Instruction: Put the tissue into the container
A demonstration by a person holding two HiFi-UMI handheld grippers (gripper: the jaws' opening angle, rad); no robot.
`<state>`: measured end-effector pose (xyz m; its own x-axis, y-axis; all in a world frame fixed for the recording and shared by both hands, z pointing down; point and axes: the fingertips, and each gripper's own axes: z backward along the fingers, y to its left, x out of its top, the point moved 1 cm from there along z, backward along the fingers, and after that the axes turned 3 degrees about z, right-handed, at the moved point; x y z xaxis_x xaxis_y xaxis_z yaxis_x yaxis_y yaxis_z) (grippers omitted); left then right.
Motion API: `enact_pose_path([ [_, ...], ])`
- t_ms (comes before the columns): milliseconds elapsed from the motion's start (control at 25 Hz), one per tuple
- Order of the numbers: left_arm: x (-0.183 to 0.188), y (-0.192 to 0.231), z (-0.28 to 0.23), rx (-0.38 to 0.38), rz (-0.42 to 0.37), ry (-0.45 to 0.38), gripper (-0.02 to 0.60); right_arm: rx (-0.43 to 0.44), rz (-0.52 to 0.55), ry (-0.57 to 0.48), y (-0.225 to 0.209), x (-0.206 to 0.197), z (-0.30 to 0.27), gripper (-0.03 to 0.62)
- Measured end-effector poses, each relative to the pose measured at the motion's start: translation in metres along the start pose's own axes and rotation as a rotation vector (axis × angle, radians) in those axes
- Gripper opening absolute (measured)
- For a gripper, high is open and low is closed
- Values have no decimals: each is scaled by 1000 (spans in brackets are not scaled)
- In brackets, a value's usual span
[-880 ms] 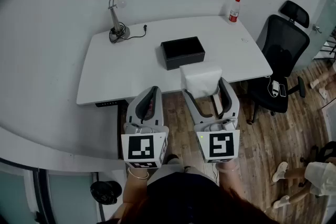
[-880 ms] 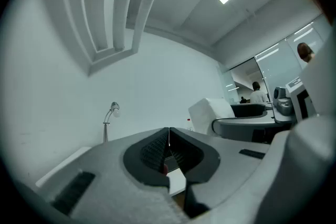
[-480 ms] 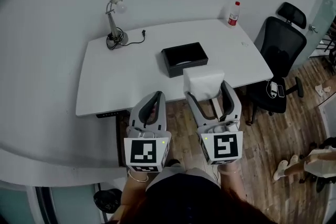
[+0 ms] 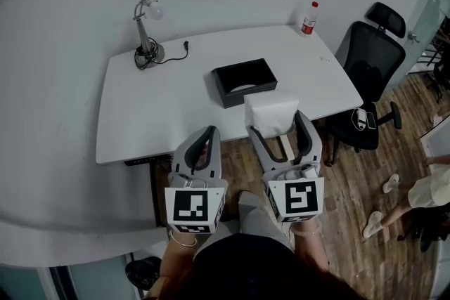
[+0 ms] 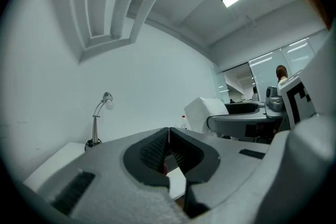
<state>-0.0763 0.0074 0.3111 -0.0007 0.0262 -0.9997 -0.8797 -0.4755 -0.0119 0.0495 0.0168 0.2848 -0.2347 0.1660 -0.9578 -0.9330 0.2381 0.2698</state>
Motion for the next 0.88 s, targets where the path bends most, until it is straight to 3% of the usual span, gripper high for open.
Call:
enact_pose_path([
  [880, -8, 16, -86, -22, 8, 12, 28, 5, 8, 43, -37, -30, -70, 397],
])
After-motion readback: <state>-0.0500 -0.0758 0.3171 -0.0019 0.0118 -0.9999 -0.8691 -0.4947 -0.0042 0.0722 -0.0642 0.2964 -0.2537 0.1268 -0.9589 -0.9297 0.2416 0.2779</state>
